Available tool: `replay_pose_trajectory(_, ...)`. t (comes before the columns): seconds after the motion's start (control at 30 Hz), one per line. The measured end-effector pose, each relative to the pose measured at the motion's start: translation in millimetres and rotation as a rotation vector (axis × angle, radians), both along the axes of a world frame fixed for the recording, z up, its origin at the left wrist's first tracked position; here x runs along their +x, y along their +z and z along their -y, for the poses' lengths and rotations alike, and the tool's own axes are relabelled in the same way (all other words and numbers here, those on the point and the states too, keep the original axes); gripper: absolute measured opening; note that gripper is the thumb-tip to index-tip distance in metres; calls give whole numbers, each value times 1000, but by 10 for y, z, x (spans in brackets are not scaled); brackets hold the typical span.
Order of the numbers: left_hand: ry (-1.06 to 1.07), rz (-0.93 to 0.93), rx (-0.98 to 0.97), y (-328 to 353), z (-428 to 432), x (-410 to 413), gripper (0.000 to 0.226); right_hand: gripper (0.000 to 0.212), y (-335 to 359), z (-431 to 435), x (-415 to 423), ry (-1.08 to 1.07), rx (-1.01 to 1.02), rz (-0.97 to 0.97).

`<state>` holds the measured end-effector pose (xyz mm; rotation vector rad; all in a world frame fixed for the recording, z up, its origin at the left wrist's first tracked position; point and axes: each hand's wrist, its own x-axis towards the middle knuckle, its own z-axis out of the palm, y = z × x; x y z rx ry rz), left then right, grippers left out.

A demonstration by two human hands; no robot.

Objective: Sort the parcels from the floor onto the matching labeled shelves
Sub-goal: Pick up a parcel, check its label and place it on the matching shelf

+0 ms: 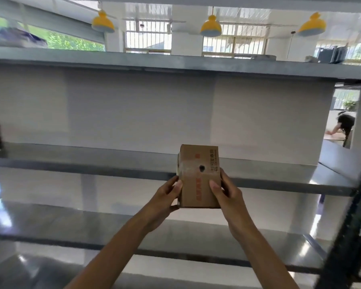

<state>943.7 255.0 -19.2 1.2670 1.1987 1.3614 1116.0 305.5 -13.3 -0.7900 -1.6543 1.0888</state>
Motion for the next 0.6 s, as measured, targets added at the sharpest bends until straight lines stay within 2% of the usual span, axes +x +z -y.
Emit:
replay_pose_trajectory(0.27,105,-37,2,6,16,-388,66,51,-10,-192,-481,104,38,-2)
replay_pose_trajectory(0.5,169,-26,63,74,-337,-722,70,47,88,-557,-766,168,58,-49)
replay_pose_trajectory(0.6,223,-19,77,139,-496,-846,73,56,150,-700,-855,189,75,-67)
